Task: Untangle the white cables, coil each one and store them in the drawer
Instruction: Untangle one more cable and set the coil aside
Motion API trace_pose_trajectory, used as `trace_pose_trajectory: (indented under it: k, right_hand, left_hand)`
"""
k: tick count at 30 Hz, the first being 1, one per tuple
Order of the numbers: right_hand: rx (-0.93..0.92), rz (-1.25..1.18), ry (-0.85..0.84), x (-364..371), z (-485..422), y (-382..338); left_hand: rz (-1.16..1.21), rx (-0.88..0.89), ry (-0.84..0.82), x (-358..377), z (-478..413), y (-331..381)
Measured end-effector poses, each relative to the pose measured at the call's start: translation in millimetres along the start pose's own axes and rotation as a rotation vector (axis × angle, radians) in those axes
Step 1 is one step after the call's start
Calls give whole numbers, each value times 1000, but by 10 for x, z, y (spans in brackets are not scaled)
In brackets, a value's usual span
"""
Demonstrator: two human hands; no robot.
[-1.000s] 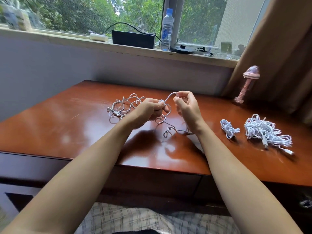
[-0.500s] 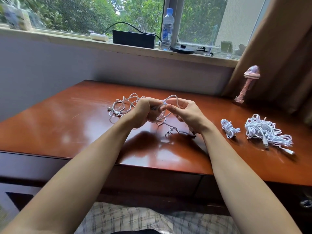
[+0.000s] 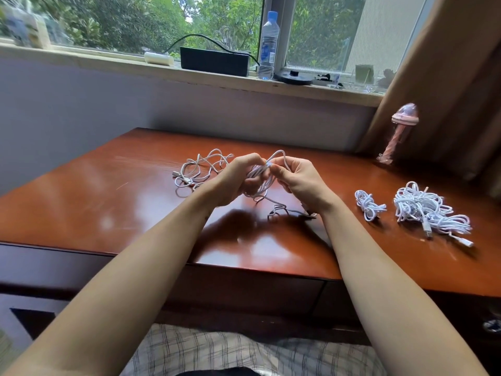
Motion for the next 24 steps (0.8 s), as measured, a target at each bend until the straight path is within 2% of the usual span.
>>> trace_pose_trajectory:
  k: [8,12,18,24]
  right_hand:
    - [27,-119,127,-57,-92,82]
    - [14,-119,158,-88,-103,78]
    - [16,-142,242,-148,-129,82]
    - [11,-106,342,-185,-186,128]
  left_hand:
    - [-7,155,-20,28,-37,-15]
    - [25,135,73,-82,-104,-50]
    - [-15,260,114,-78,-103,-17]
    - [-144,363,272,-184,-151,-21]
Point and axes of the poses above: each hand's wrist, its own z-axis away from the middle knuckle, its own x-axis out of the palm, y = z × x, the point moved 5 cm from there along -z, towards the middle knuckle, and after that the axes turned 14 degrees about y, right-handed, at the moved point
